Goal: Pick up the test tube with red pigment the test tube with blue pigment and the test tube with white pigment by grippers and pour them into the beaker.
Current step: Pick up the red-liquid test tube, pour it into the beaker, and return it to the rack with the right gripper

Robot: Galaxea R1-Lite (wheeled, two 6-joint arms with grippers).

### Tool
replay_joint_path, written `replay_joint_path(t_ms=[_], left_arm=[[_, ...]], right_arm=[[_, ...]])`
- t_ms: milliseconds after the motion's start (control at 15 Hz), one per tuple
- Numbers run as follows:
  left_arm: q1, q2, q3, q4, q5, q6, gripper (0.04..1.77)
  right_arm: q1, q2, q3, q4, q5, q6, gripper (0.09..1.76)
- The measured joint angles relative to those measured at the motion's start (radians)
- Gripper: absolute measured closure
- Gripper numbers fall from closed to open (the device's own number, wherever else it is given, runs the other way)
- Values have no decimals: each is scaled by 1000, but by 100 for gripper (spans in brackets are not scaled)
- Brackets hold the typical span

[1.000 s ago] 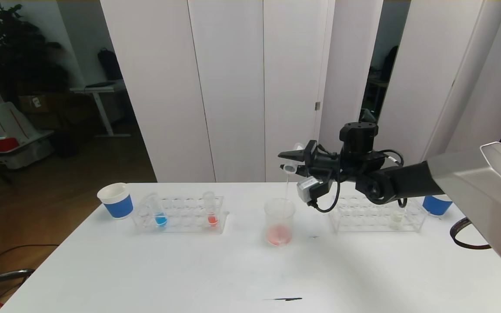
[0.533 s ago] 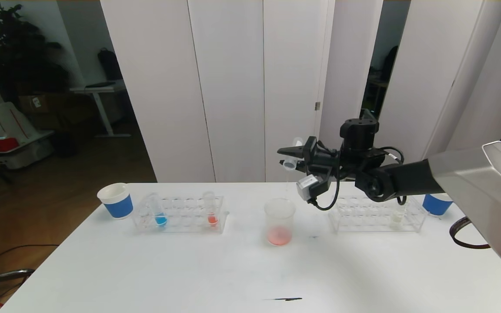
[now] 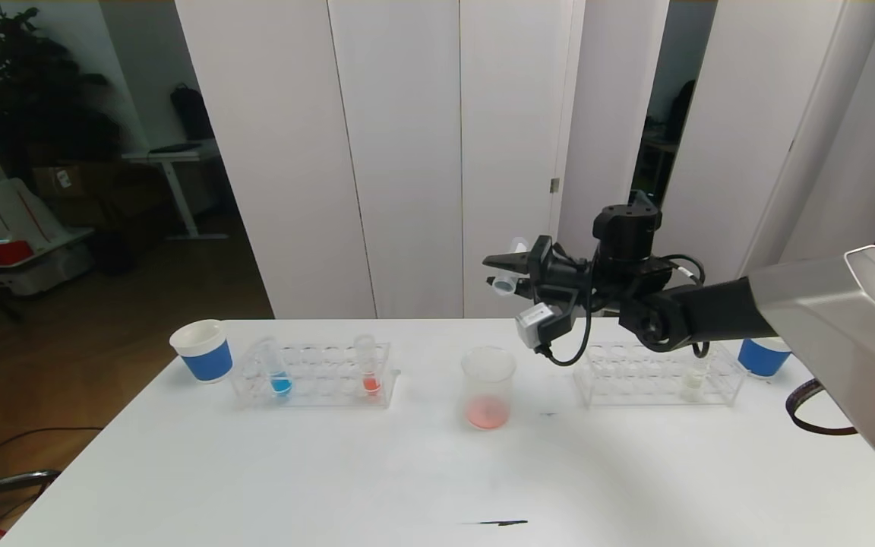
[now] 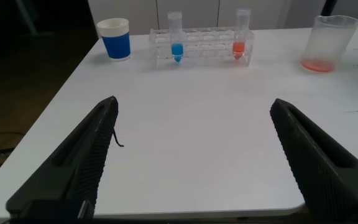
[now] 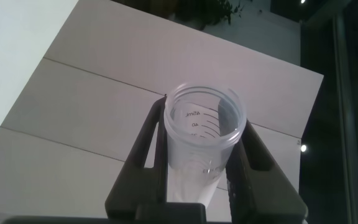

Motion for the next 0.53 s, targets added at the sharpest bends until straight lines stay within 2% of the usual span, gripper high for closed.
replay_joint_path(t_ms=[200,333,533], left_arm=[[0,0,0,0,0,0,6],[0,0,0,0,0,0,6],[-1,0,0,0,0,0,6]], right_arm=[[3,-2,-21,-8,0,14,126],[5,-2,-65,-20,-11,87,126],[6,-4,-135,-46,-130,186,126]])
